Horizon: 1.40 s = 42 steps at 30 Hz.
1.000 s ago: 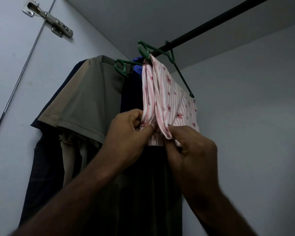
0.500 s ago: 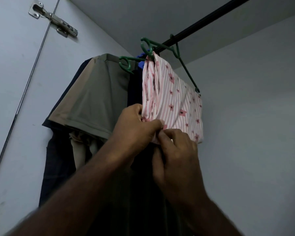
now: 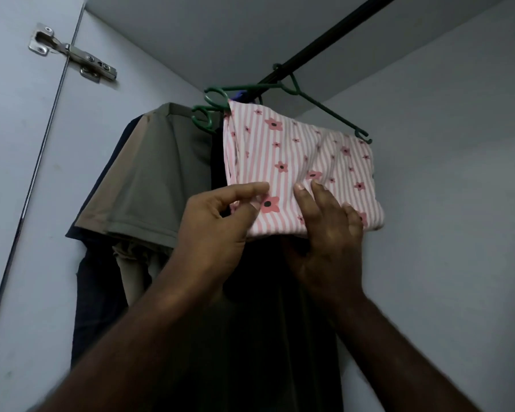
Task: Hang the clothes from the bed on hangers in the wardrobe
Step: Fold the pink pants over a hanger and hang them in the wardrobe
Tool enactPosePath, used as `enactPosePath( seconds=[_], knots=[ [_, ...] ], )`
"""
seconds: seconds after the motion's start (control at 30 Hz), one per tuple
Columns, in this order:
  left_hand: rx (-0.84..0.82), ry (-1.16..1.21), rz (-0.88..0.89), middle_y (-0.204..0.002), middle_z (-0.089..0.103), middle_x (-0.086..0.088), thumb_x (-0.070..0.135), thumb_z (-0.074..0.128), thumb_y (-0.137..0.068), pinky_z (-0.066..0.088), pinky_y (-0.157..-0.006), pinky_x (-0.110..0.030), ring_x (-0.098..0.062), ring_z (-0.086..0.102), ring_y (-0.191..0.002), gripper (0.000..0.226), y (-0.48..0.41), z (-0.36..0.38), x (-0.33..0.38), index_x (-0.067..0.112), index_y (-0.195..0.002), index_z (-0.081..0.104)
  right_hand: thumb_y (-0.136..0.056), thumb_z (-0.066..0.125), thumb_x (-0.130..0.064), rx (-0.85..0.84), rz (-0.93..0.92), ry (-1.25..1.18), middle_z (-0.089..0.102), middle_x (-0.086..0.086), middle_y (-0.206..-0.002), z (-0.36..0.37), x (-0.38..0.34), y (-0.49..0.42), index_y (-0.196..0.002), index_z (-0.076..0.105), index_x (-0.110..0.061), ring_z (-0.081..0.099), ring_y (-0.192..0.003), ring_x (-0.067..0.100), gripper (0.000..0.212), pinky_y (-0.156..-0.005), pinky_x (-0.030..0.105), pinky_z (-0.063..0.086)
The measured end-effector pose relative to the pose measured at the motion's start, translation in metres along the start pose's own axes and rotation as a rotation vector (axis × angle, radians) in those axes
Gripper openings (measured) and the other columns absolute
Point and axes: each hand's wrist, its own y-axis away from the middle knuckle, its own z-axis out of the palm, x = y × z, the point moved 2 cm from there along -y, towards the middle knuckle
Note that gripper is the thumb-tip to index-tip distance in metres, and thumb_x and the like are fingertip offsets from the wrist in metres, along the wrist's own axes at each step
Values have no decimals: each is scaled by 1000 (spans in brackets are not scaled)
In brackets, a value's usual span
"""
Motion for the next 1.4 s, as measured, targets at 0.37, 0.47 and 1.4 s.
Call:
enactPosePath(
  seconds=[0.37, 0.47, 1.4],
  knots=[
    [44, -61, -34, -95, 75, -2, 5, 67, -88, 52, -67, -17, -7, 69, -80, 17, 0, -17, -9, 17, -98, 74, -63, 53, 13, 120, 82, -195, 67, 14, -122, 10, 30, 20, -119, 68, -4, 64, -115, 25, 61, -99, 37, 49],
    [41, -110, -4, -92, 75, 2, 9, 68, -88, 51, -66, -13, -5, 68, -78, 16, 7, -17, -14, 20, -97, 74, -62, 52, 15, 107, 87, -209, 68, 14, -121, 5, 28, 31, -118, 70, -5, 64, -114, 25, 63, -99, 35, 50],
    [93, -138, 17, -88, 74, 7, 9, 68, -88, 56, -67, -17, -3, 68, -78, 15, -1, -7, -21, 22, -94, 73, -85, 58, -7, -7, 308, -296, 67, -8, -108, 1, 83, 63, -107, 74, -7, 65, -103, 7, 28, -98, 10, 44]
  ],
)
